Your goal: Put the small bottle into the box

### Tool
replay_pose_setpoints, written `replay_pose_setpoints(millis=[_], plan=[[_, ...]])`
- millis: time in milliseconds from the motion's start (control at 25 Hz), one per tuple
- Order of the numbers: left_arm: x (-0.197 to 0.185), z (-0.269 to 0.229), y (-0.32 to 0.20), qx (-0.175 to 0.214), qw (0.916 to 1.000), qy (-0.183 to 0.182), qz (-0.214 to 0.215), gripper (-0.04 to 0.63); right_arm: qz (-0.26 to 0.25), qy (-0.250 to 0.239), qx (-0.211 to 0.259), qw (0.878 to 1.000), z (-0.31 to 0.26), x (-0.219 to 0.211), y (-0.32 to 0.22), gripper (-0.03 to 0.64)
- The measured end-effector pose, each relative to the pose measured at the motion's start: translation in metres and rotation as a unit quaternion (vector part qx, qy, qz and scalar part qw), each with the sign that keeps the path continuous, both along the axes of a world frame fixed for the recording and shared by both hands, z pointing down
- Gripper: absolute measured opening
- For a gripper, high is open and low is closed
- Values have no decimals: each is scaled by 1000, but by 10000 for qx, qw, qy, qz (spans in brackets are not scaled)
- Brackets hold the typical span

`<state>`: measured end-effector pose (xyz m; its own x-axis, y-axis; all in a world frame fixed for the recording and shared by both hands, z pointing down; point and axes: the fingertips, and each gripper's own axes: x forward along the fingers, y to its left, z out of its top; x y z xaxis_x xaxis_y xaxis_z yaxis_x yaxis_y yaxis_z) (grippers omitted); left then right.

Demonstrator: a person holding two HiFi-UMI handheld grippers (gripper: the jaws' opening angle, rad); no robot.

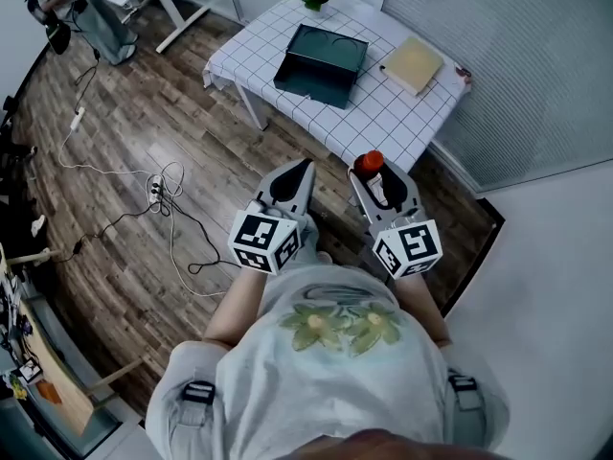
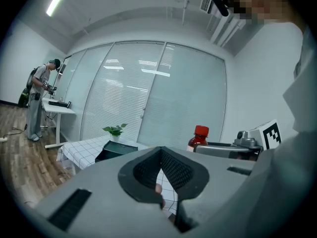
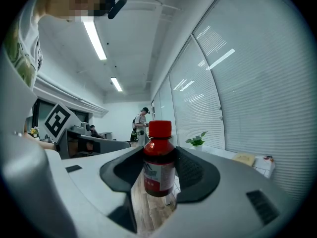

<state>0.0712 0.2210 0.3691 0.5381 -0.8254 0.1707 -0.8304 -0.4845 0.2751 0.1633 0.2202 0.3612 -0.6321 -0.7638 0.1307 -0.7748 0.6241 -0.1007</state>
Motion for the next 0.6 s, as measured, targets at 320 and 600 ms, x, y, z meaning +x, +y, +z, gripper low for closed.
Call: replay_pose_setpoints(millis=[320,600], plan=[[-17,-3,-69,33,9999,97,30,6,110,66,66,9999,-12,-12,-73,204],[-31,-3,-118,-53,9998,144,101,8,171,60,107,9998,-20,-23,-125,204]])
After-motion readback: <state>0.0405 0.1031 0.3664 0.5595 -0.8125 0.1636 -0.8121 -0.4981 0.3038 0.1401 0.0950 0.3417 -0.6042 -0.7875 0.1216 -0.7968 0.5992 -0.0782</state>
